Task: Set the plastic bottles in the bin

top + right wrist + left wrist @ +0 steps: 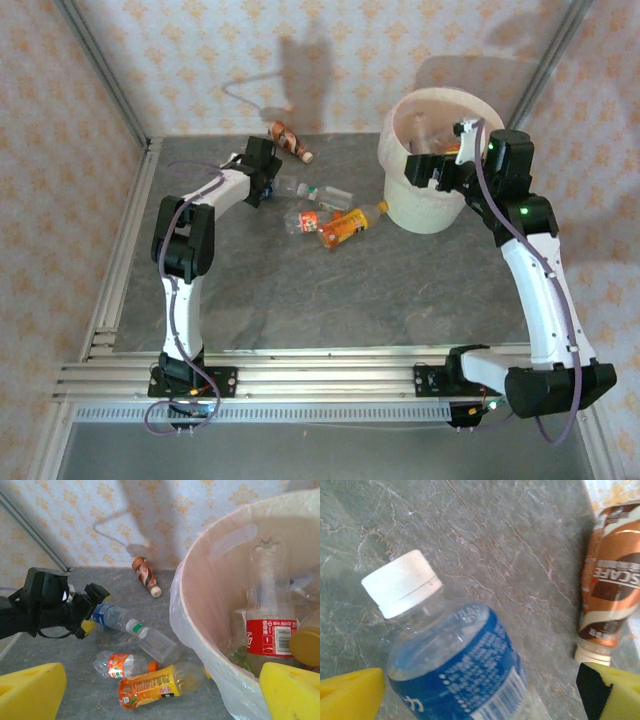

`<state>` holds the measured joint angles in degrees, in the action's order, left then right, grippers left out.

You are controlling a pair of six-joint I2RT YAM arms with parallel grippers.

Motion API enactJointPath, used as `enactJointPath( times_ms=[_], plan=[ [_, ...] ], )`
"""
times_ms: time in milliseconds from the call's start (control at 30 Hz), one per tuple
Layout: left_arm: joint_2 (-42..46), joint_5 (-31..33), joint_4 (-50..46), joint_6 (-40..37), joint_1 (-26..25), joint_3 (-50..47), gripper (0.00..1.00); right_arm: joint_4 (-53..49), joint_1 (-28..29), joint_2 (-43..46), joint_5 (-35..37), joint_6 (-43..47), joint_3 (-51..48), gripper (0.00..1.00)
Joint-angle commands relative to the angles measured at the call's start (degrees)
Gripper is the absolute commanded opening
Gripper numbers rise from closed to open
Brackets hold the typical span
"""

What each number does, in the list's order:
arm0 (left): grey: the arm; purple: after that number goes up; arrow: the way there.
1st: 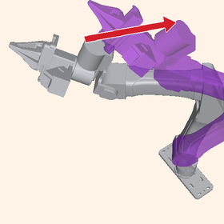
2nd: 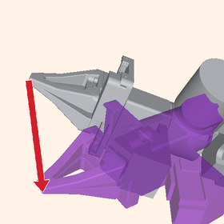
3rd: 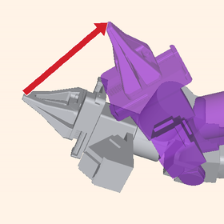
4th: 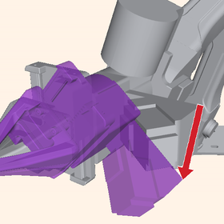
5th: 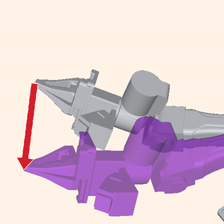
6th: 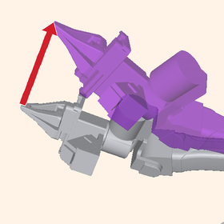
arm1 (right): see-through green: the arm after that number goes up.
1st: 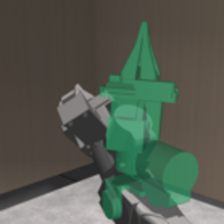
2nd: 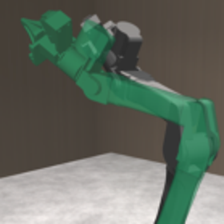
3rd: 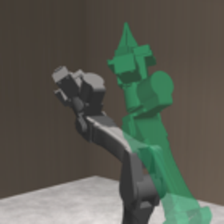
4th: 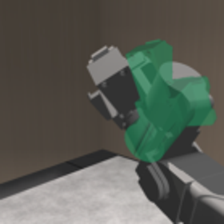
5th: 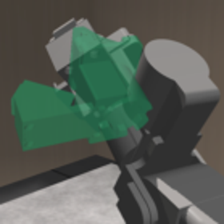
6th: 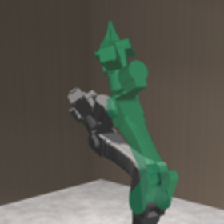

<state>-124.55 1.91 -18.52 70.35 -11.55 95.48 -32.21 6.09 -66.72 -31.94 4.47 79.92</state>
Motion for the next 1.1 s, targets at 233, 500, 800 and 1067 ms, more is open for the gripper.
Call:
enactJointPath(
  times_ms=[233,500,800,1067],
  plan=[
    [-8.3,1.1,-8.1,1.3,1.2,10.7,0.99,0.7,0.2,2.2,0.3,0.4,-0.9,0.99],
    [-9.3,-0.4,-8.5,-0.6,1.2,10.2,0.83,0.2,0.2,2.0,1.1,0.4,-1.5,0.99],
    [-2.7,1.5,-3.8,-11.0,1.3,4.9,0.58,4.7,0.2,1.6,2.9,-4.2,-3.3,0.99],
    [9.9,-0.8,2.1,-17.2,0.4,-3.7,0.54,11.5,0.5,2.6,0.6,-7.6,-7.1,0.99]
  ],
)
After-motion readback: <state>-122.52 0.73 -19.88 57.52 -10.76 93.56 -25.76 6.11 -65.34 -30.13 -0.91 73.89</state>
